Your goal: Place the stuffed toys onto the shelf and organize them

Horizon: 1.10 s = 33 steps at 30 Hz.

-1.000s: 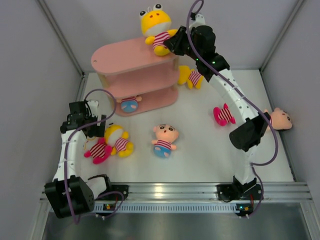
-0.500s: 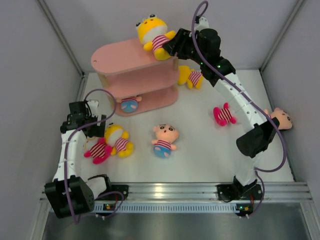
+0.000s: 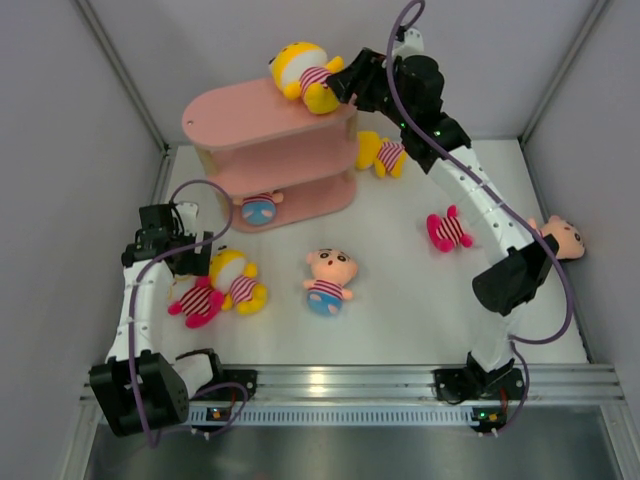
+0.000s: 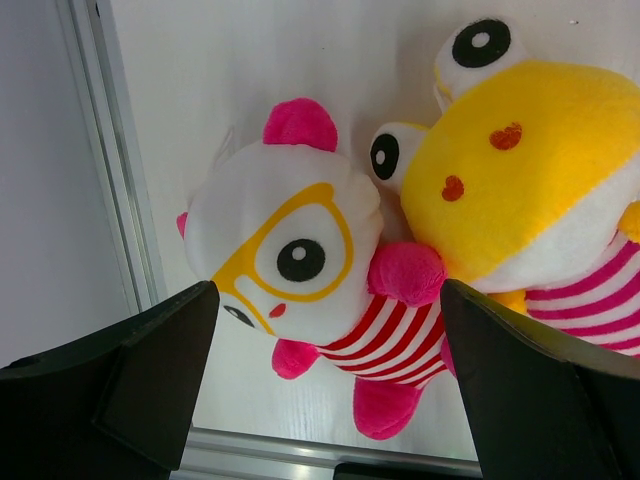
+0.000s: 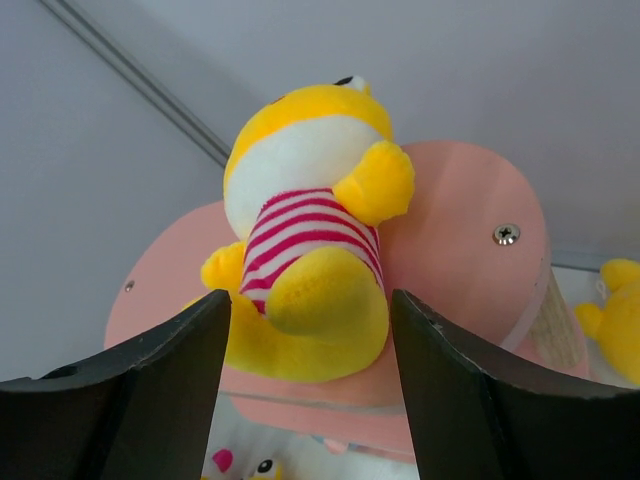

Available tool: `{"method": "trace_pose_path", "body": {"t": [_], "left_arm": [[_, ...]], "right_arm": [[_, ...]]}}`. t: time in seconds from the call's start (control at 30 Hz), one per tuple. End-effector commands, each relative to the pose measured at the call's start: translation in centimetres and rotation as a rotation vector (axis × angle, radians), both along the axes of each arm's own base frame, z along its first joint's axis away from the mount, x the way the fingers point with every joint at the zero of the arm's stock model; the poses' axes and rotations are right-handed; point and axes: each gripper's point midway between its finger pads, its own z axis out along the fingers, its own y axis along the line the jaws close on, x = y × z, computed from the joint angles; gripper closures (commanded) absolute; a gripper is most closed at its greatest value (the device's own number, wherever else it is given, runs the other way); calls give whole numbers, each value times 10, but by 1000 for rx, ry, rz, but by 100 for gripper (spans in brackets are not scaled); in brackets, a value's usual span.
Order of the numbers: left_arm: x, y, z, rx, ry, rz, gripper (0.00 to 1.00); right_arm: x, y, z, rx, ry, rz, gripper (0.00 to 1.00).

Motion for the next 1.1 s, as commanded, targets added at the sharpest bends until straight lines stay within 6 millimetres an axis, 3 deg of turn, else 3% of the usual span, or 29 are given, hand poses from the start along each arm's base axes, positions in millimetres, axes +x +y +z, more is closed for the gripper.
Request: {"method": "trace_pose_path", "body": {"t": [0.0,0.2,0.27,0.37,0.43,0.47,0.5,0.53,0.57,0.6,0.83,0.97,1.07], "left_arm": [[2,2,8,21,-42,-8,1],[0,5,7,35,-36,-2,1],[0,5,7,37,-37,-3,1],[0,5,8,36,-39,-1,1],[0,5,7,37,-35,-3,1],[0,5,7,37,-35,-3,1],[0,5,7,36,-35,-5,1],[0,5,7,38,-35,-7,1],[0,4,6,35,-33,-7,1],[0,5,6,37,-34,-6,1],[0,6,7,42,-34,-5,1],[-1,6,7,46,-32,-5,1],[-1,6,6,47,-28,-7,1]], "right_arm": [[6,3,22,56,-84,-17,35],[20,11,2,56,-45,-19,39],[24,11,-2,56,-37,-33,45],[29,8,-6,57,-37,-59,62],[30,-2,-1,66,-46,-111,74],[34,-12,-10,62,-25,-170,78],[27,-19,1,87,-35,-191,86],[26,-23,1,97,-41,-211,90],[28,-29,-11,95,-31,-243,91],[23,-33,3,131,-65,-250,94],[23,-37,-11,118,-54,-269,94],[20,-34,-7,116,-60,-250,93],[17,-34,-5,110,-69,-256,79]]}}
